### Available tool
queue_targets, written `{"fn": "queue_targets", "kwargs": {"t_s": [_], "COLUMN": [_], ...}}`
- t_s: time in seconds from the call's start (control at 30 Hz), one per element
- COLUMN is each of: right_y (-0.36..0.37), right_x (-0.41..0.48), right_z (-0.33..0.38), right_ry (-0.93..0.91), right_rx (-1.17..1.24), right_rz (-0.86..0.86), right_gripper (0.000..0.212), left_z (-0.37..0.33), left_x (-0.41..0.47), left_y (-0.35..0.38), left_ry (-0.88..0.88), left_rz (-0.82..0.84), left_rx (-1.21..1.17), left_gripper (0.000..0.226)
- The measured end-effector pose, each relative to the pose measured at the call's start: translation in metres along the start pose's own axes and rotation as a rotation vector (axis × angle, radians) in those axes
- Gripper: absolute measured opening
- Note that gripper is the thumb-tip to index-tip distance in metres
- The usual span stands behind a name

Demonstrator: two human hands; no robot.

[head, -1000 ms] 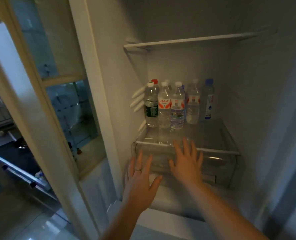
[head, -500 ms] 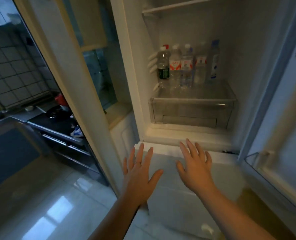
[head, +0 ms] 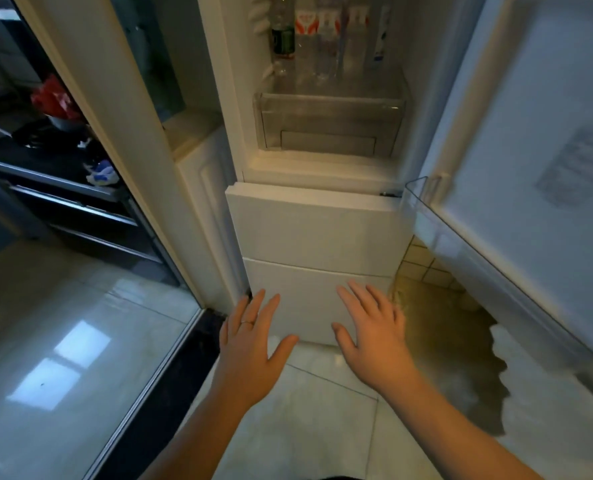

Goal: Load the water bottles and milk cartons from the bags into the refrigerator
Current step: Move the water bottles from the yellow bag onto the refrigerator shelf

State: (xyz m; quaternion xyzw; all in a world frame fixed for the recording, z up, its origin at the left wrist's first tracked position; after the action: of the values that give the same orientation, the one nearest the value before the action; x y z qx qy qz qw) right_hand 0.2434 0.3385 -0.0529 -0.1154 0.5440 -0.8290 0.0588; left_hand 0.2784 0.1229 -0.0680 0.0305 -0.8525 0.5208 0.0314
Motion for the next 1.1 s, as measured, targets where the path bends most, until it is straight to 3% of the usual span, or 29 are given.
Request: {"fn": "queue_targets", "kwargs": {"t_s": [0.27, 0.47, 0.7, 1.1], "right_y": [-0.011, -0.034, -0.071, -0.155], "right_x": [-0.114, -0.205, -0.321, -0.429], "right_z": [-0.065, -0.142, -0.249, -0.388], "right_ry": [0.038, 0.084, 0.187, 0.471], "right_rx": [-0.007, -0.011, -0.007, 0.031], "right_rz": [0.12, 0.147, 0.163, 0.039], "right_gripper": [0.062, 0.061, 0.06, 0.06], "left_z": [-0.062, -0.15, -0.262, -0.441], "left_x": [-0.096, -0.167, -0.233, -0.239], "left_y": [0.068, 0.117, 0.184, 0.255], "left_ry": [0.024, -0.032, 0.013, 0.294], "left_rz": [0.178, 0.284, 0.296, 0.482], "left_rx": [0.003, -0.036, -0.036, -0.035], "left_gripper": [0.083, 0.081, 0.081, 0.068]}}
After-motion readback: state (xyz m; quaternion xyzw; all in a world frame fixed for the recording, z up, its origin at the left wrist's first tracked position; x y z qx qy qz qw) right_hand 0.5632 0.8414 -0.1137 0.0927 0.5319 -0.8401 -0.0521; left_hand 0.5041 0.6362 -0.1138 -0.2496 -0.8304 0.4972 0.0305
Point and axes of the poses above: each hand's wrist, its own x-axis towards the middle knuckle, its own y-axis out of the palm, z = x × y, the point moved 1 cm from there along x, towards the middle knuckle, and after that the axes turned 2 degrees about x, right-handed, at the moved point
